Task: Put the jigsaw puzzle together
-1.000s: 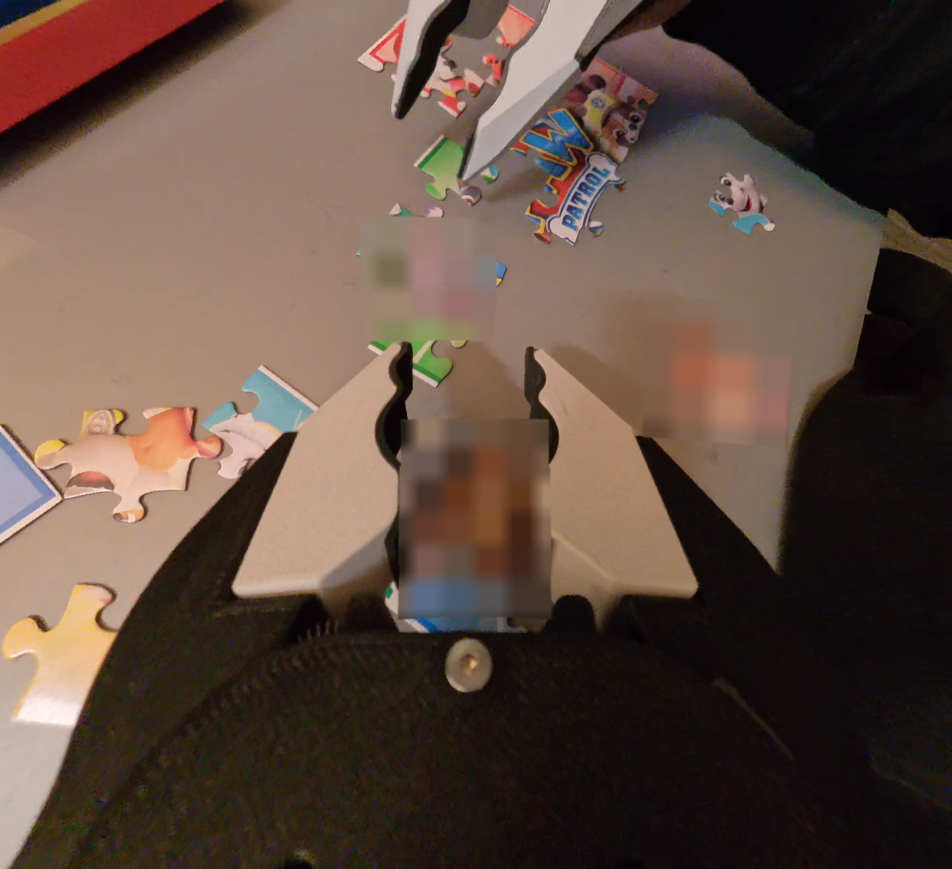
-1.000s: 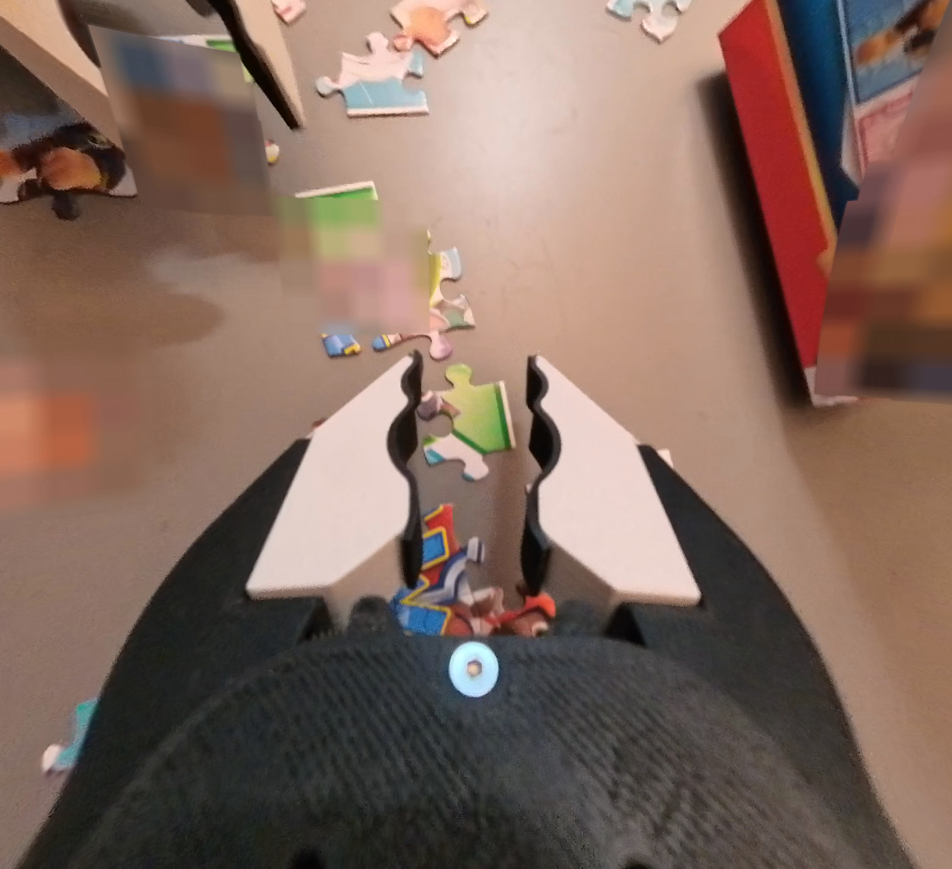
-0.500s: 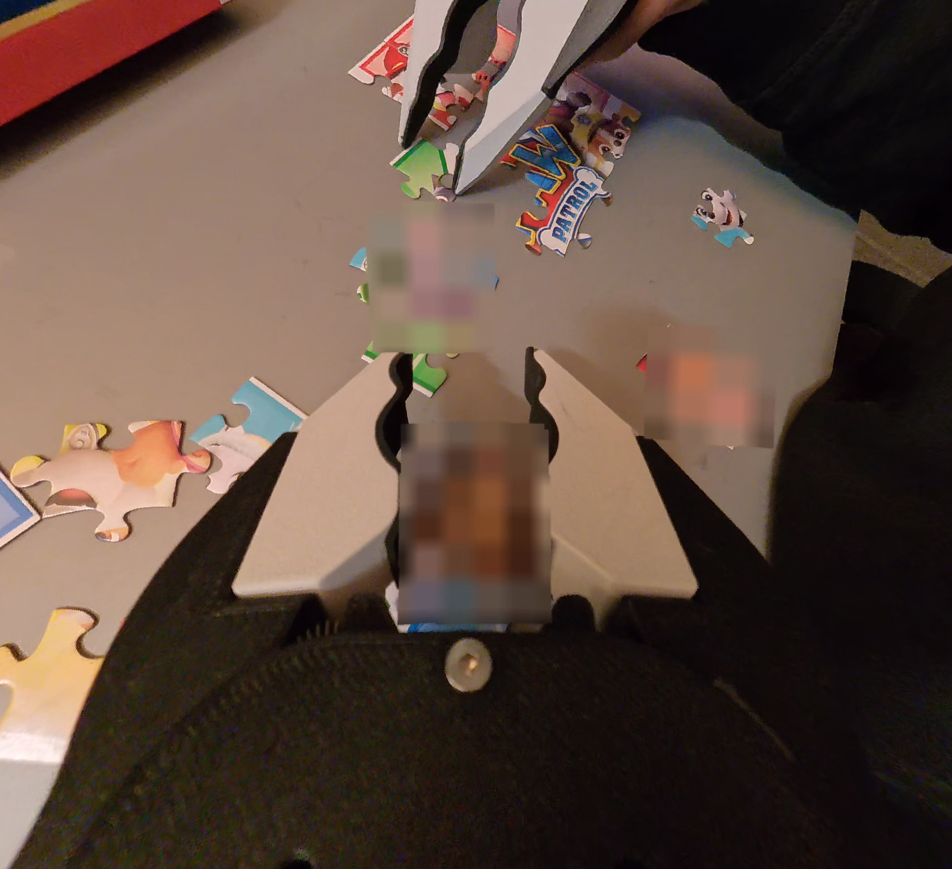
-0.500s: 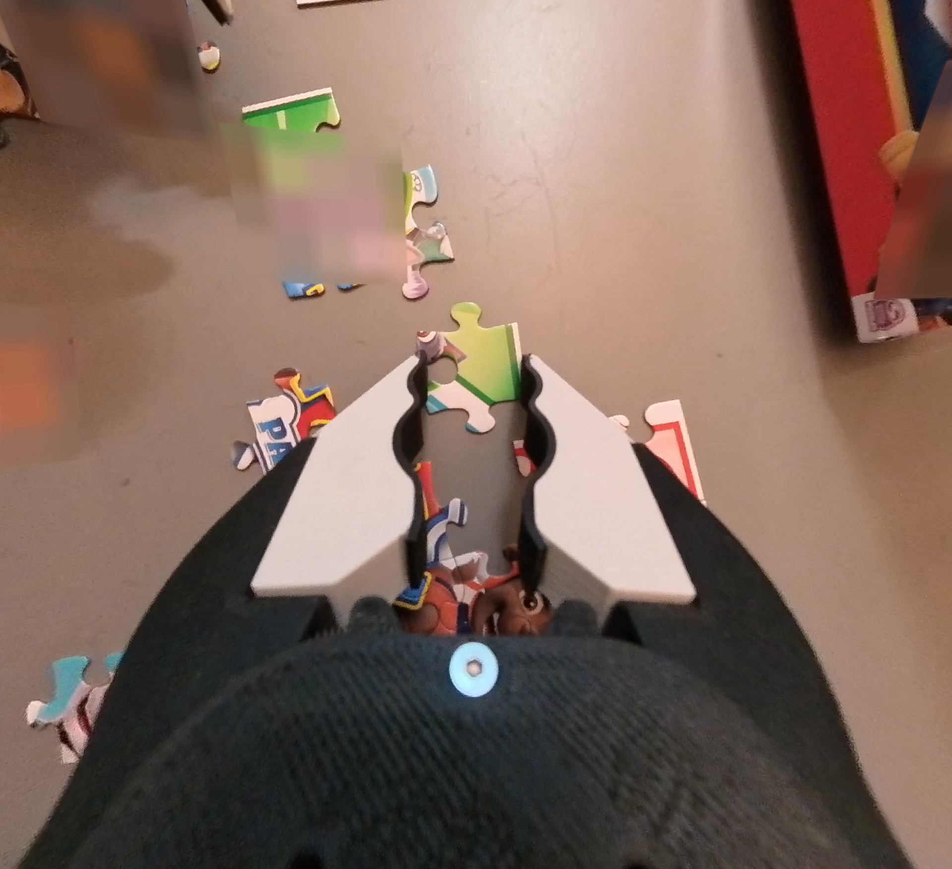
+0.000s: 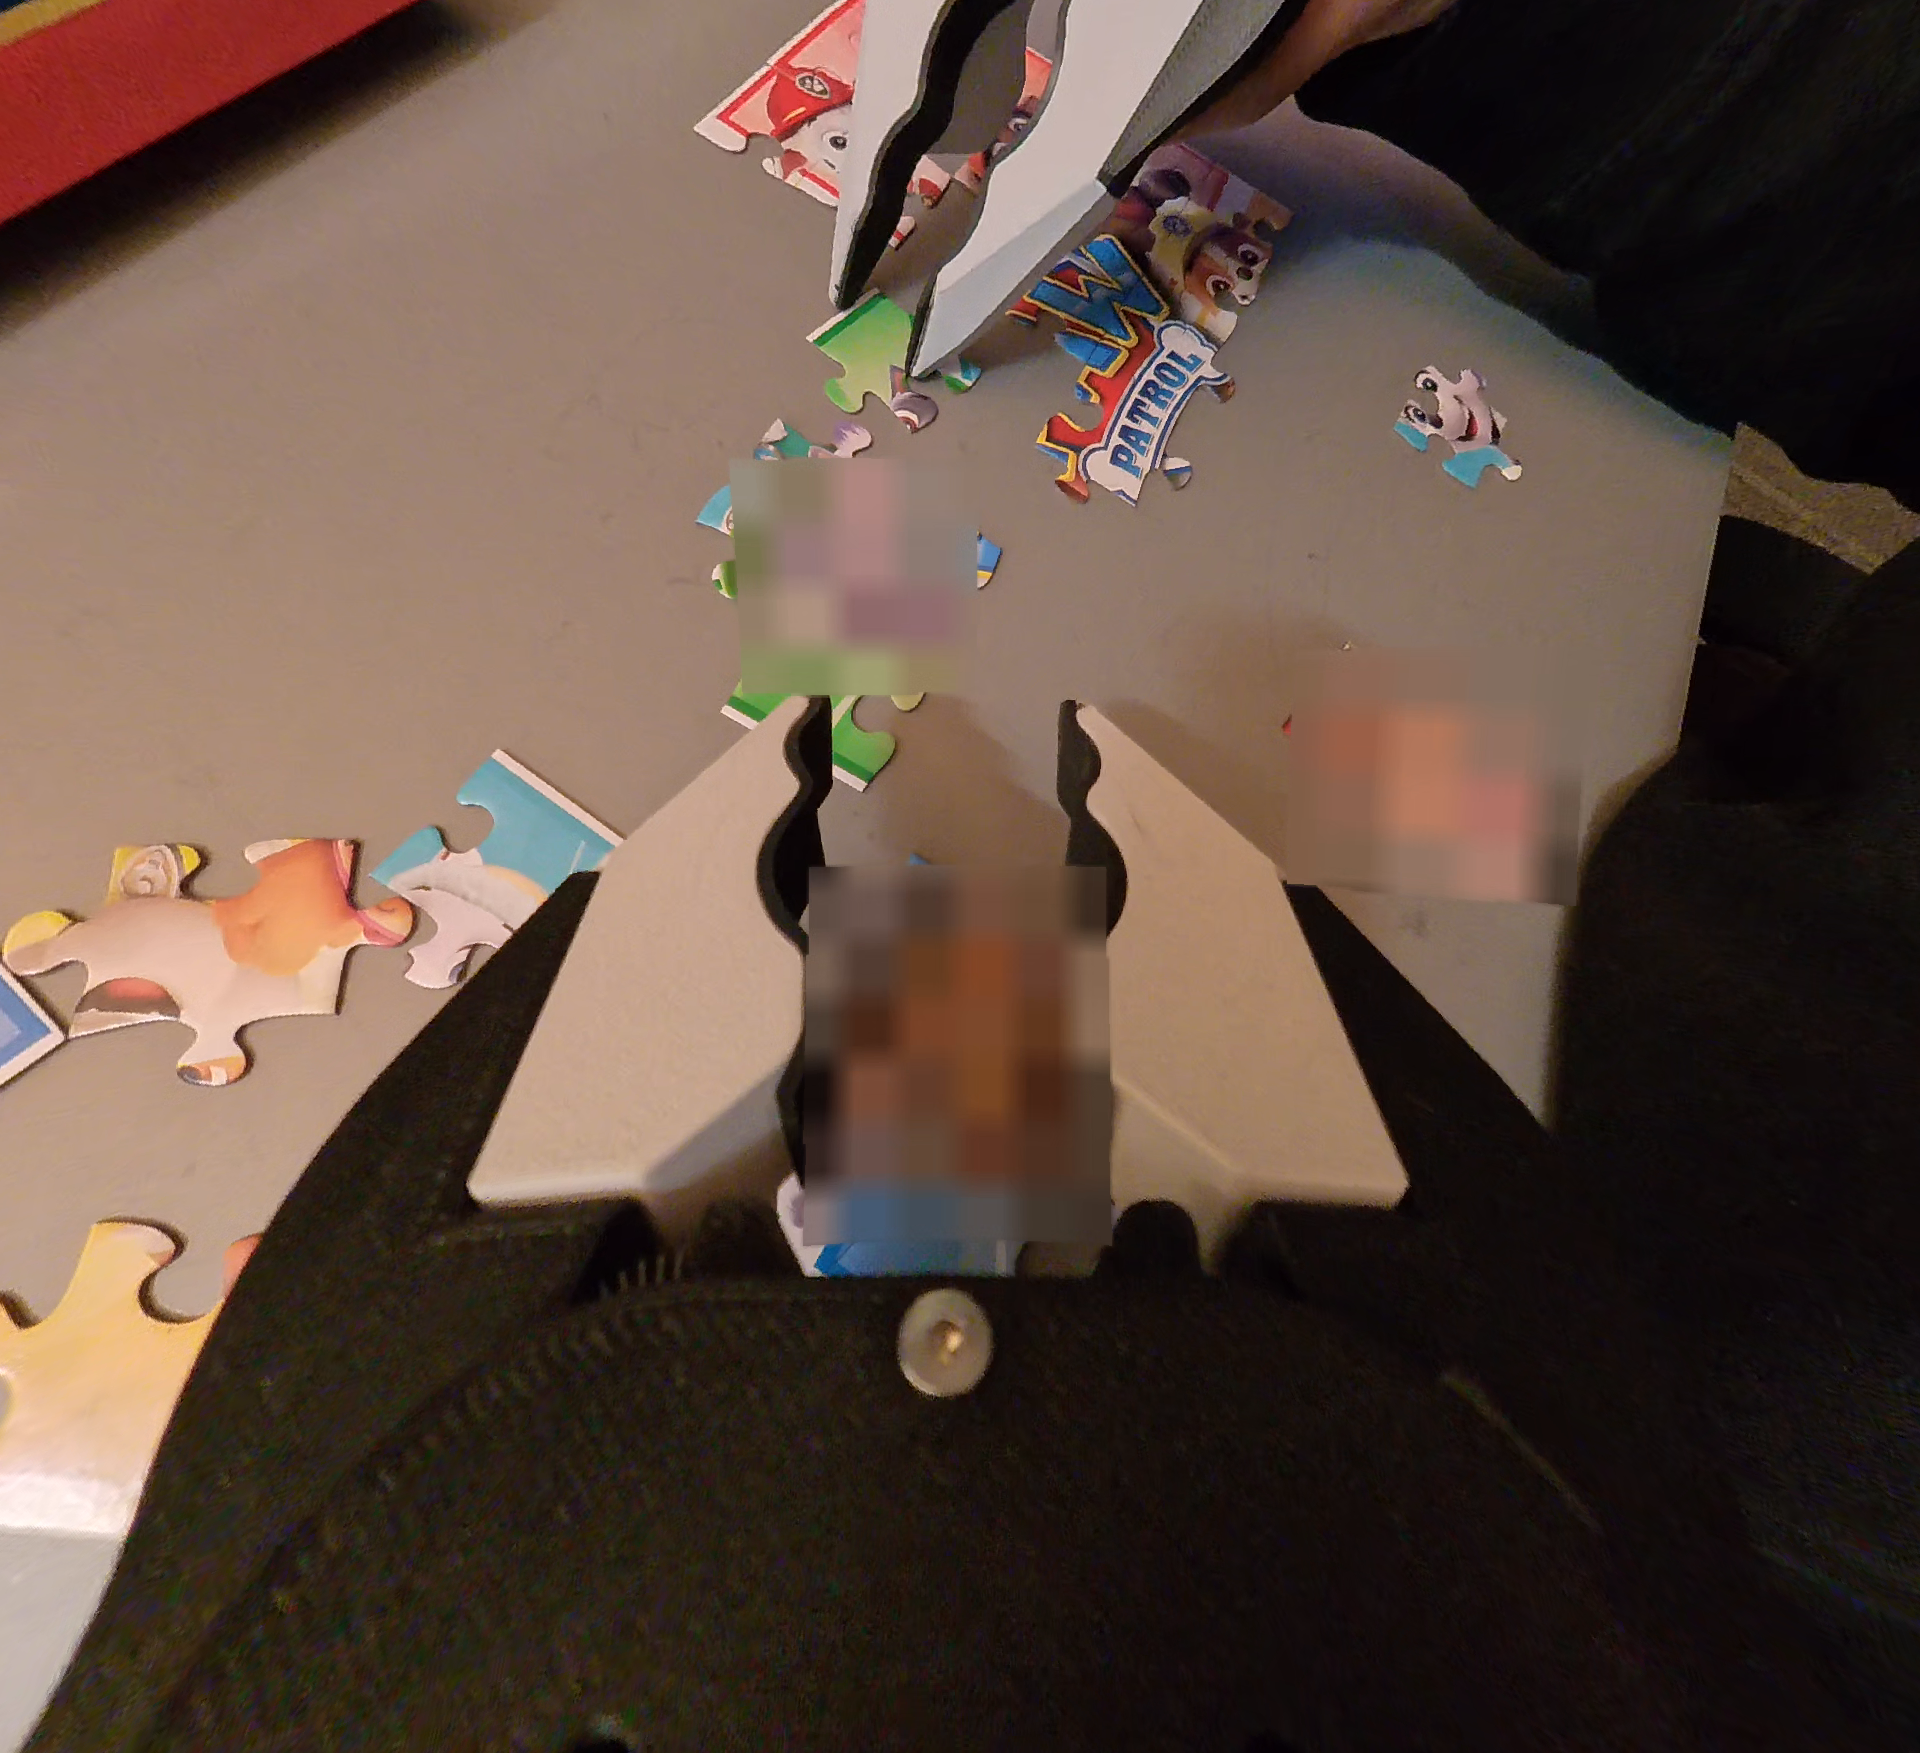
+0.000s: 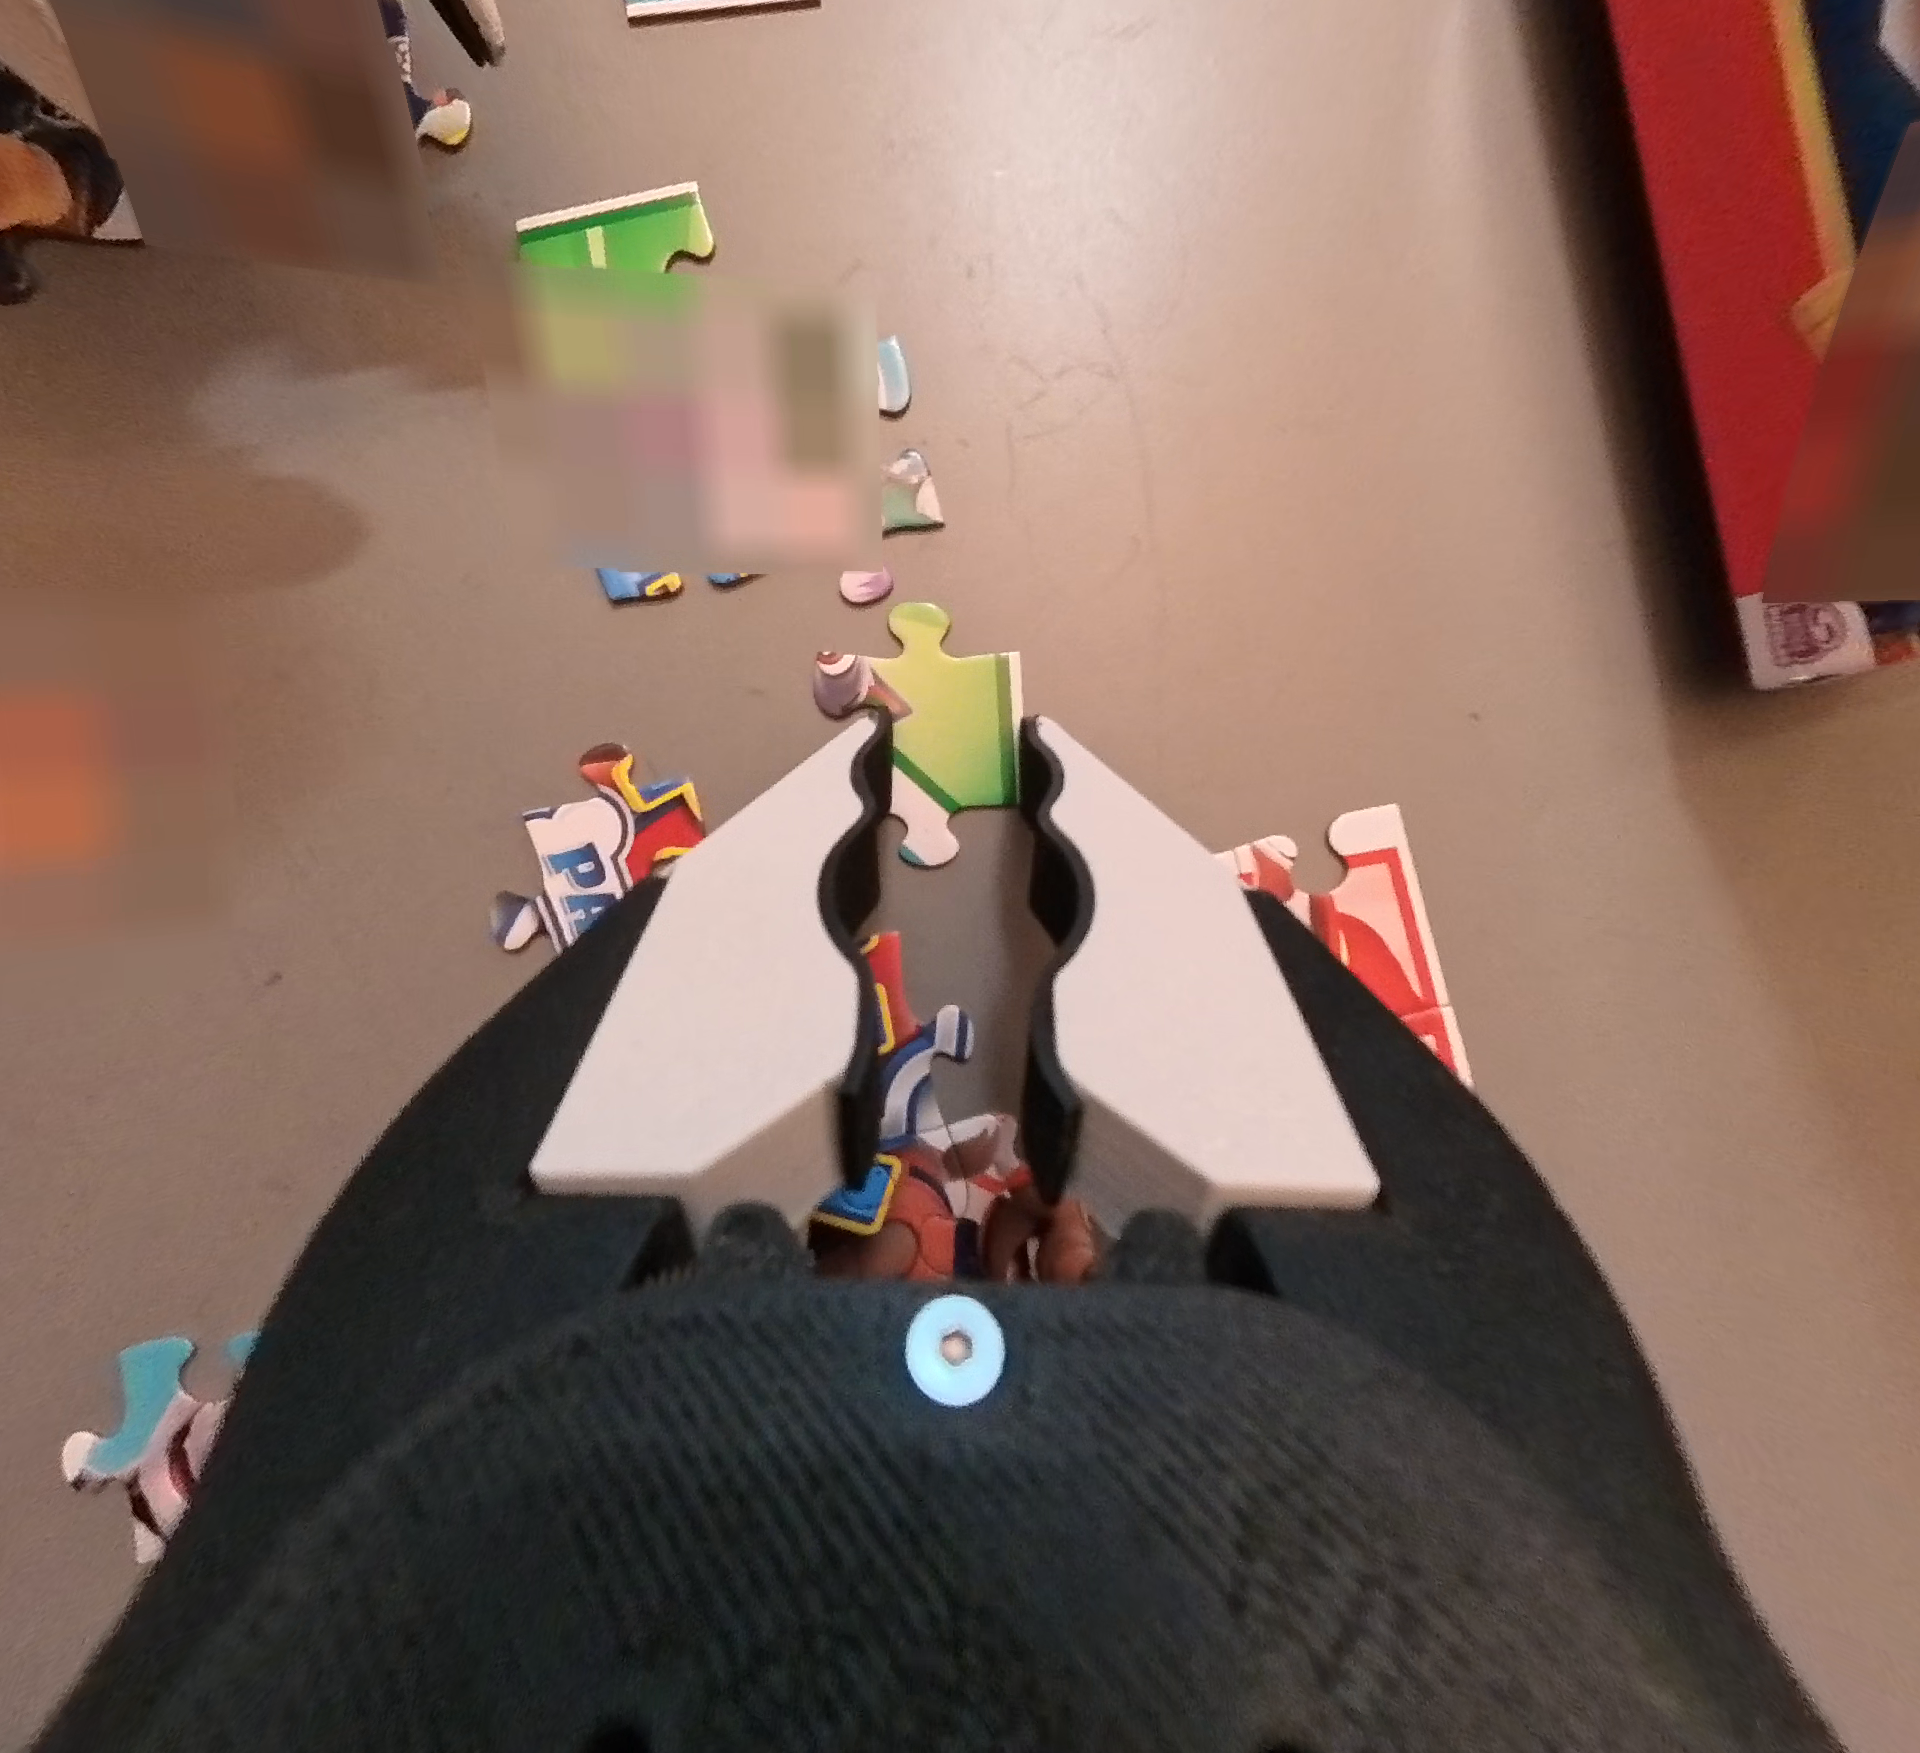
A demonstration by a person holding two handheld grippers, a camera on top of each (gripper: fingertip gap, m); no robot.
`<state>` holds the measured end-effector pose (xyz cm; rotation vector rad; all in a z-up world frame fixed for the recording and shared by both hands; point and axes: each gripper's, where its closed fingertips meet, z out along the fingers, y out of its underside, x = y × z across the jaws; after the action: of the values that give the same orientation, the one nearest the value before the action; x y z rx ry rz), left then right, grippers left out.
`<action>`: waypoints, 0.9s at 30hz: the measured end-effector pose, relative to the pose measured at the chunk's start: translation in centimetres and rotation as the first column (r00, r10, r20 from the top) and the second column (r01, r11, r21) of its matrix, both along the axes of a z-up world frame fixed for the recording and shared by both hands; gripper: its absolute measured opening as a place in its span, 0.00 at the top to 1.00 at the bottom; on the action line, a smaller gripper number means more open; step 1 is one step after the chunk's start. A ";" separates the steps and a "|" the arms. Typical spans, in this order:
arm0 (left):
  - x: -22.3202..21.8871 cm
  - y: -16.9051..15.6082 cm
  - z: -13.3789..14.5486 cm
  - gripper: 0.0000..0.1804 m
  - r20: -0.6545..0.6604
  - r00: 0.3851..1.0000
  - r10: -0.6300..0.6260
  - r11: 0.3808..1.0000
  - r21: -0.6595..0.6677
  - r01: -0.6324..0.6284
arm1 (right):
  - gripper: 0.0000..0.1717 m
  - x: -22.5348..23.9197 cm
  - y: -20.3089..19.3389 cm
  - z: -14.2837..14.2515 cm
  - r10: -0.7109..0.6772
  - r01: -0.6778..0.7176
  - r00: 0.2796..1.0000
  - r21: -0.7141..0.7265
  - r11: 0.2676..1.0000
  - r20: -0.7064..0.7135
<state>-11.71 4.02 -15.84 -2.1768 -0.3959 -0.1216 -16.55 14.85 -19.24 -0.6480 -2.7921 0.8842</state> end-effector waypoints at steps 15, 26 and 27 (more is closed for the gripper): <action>-0.2 -0.1 0.0 0.77 0.002 1.000 0.004 1.000 0.000 -0.004 | 0.78 -1.7 1.0 0.4 -0.057 0.058 0.996 0.010 0.998 -0.066; -0.2 -0.2 0.1 0.77 0.003 1.000 0.007 1.000 0.000 -0.007 | 0.71 -0.9 0.1 -0.1 -0.040 0.040 0.999 -0.005 0.999 0.005; -0.1 -0.2 0.1 0.77 0.003 1.000 0.006 1.000 0.001 -0.006 | 0.75 -0.6 0.0 0.0 -0.037 0.037 0.999 -0.006 0.999 0.006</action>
<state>-11.83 3.83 -15.72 -2.1750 -0.4040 -0.1223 -17.20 14.81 -19.29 -0.7013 -2.7743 0.8854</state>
